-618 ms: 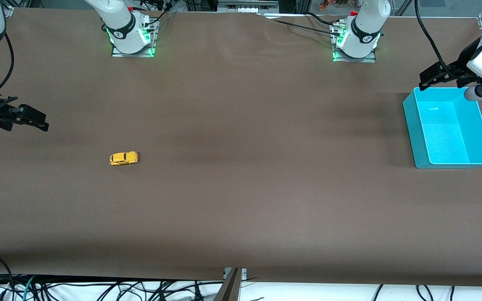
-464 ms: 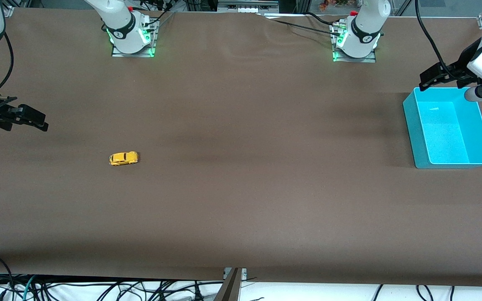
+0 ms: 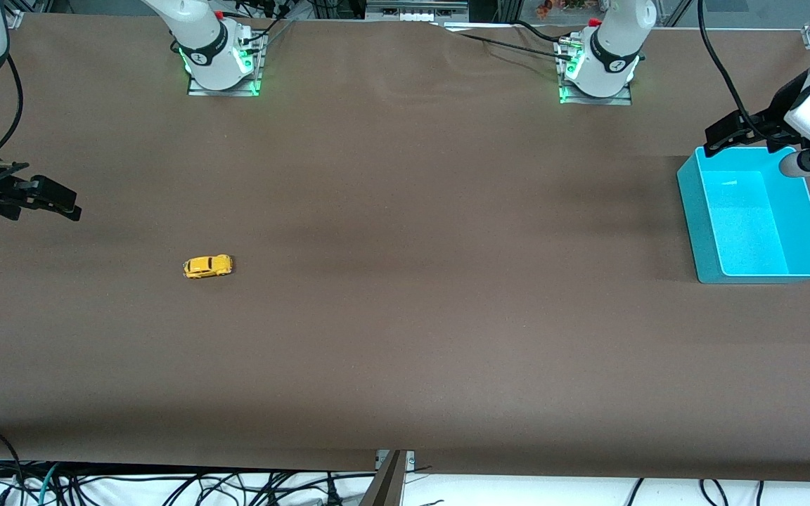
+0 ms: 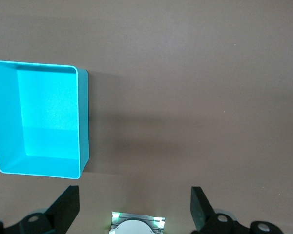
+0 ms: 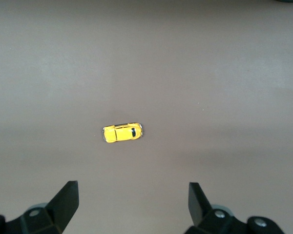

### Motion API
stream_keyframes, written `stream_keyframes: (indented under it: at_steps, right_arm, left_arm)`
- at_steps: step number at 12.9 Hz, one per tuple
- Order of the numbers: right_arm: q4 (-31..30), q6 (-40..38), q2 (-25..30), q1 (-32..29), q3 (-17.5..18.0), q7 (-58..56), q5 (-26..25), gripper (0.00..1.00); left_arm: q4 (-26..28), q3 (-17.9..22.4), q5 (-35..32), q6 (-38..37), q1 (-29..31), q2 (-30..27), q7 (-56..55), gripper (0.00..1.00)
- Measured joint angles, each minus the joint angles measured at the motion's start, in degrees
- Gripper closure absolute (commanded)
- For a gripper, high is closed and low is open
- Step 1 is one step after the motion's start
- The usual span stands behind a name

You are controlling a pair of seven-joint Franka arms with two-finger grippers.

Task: Wind and store yellow beetle car
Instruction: 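Move the right gripper down toward the yellow beetle car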

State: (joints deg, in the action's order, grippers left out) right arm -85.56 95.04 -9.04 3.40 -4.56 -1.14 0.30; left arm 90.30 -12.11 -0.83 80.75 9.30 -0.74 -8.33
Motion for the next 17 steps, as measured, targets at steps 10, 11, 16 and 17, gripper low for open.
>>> stream_keyframes:
  at_steps: [10, 11, 16, 17]
  right_arm:
    - [-1.0, -1.7, -1.2, 3.1, 1.0, 0.0, 0.0, 0.01]
    - [-1.1, -1.7, -1.8, 4.4, 1.1, 0.0, 0.0, 0.01]
    - [-1.6, -3.6, -5.4, 8.2, 1.2, -5.4, 0.0, 0.01]
    - [-1.9, -3.7, -6.9, 8.3, 1.2, -11.0, 0.0, 0.01]
  left_arm:
    - [0.0, 2.2, 0.0, 0.0, 2.8, 1.0, 6.0, 0.00]
    - [0.0, 2.2, 0.0, 0.0, 2.8, 1.1, 6.0, 0.00]
    - [0.0, 2.2, 0.0, 0.0, 2.9, 1.3, 6.9, 0.00]
    - [0.0, 2.2, 0.0, 0.0, 2.9, 1.3, 7.2, 0.00]
